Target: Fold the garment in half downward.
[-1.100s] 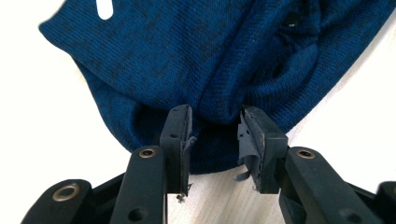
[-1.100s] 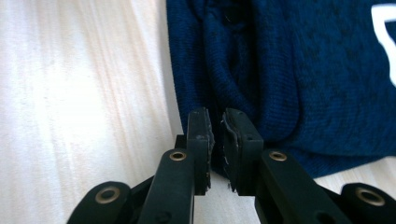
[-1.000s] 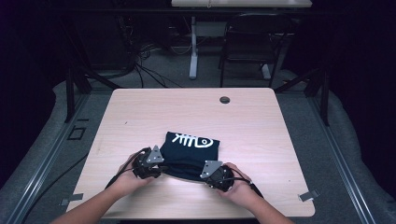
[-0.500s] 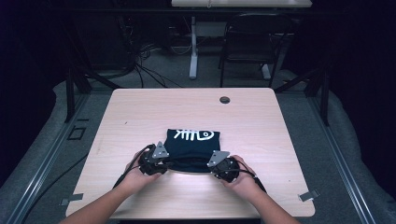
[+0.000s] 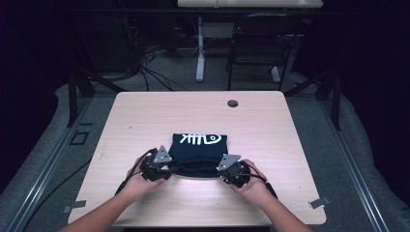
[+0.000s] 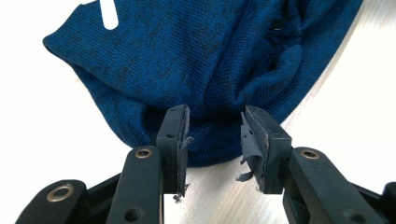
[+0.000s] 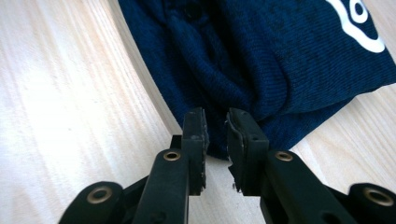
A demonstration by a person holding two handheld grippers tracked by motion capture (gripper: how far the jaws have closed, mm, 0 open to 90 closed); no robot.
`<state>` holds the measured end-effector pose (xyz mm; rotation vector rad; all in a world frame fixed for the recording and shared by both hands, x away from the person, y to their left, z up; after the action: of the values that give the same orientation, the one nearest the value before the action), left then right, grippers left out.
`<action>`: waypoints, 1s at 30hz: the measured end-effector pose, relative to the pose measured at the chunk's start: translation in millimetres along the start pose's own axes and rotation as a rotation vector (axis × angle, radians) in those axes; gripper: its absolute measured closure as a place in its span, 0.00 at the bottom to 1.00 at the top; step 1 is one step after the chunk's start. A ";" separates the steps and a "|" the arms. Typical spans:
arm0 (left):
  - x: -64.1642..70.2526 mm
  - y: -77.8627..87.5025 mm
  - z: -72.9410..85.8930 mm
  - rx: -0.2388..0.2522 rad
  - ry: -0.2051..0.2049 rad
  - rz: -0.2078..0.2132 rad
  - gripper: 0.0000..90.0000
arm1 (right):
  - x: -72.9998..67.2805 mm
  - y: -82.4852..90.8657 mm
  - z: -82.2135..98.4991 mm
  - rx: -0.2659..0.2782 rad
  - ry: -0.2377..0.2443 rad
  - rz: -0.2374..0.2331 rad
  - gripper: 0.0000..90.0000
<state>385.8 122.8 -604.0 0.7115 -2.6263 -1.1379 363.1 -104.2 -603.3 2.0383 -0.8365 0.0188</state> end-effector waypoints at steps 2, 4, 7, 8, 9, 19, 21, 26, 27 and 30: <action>0.4 4.0 1.8 0.007 0.008 0.000 0.67 | -0.9 5.1 -0.8 0.015 -0.012 -0.003 0.84; 0.8 9.3 3.7 0.021 0.019 -0.004 0.67 | -1.1 7.6 -0.5 0.016 -0.013 -0.005 0.84; 1.5 18.3 6.2 0.053 0.040 -0.007 0.66 | -1.9 16.7 0.2 0.018 -0.025 -0.007 0.81; 1.9 21.9 7.4 0.056 0.044 -0.008 0.65 | -2.0 19.3 0.5 0.014 -0.026 -0.011 0.80; 2.3 28.6 9.8 0.075 0.043 -0.026 0.65 | -2.3 21.8 0.8 0.016 -0.028 -0.008 0.79; 11.1 45.7 35.5 0.124 0.117 -0.042 0.63 | -10.5 40.7 6.0 0.060 -0.098 0.018 0.71; 12.2 46.6 37.6 0.128 0.127 -0.042 0.63 | -12.8 42.1 9.2 0.068 -0.110 0.023 0.69; 14.5 50.2 44.3 0.152 0.181 -0.019 0.60 | -16.5 44.8 15.8 0.087 -0.158 0.027 0.64; 13.8 50.5 45.2 0.154 0.184 -0.017 0.60 | -16.5 44.8 15.8 0.087 -0.158 0.027 0.64; 11.3 50.5 48.4 0.175 0.221 -0.012 0.59 | -18.1 43.4 19.1 0.119 -0.198 0.012 0.61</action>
<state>341.1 177.7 -600.7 0.8344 -2.5556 -0.7869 319.0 -124.3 -588.2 2.1722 -0.9908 -0.1314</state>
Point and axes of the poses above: each handheld gripper's, and its own axes: y roughly backward along the jaws, z roughly out of its underside, x roughly to its right, the point moved 7 cm from there along -y, roughly forward along the jaws, and after that the axes turned 7 degrees about z, right-handed, at the moved point
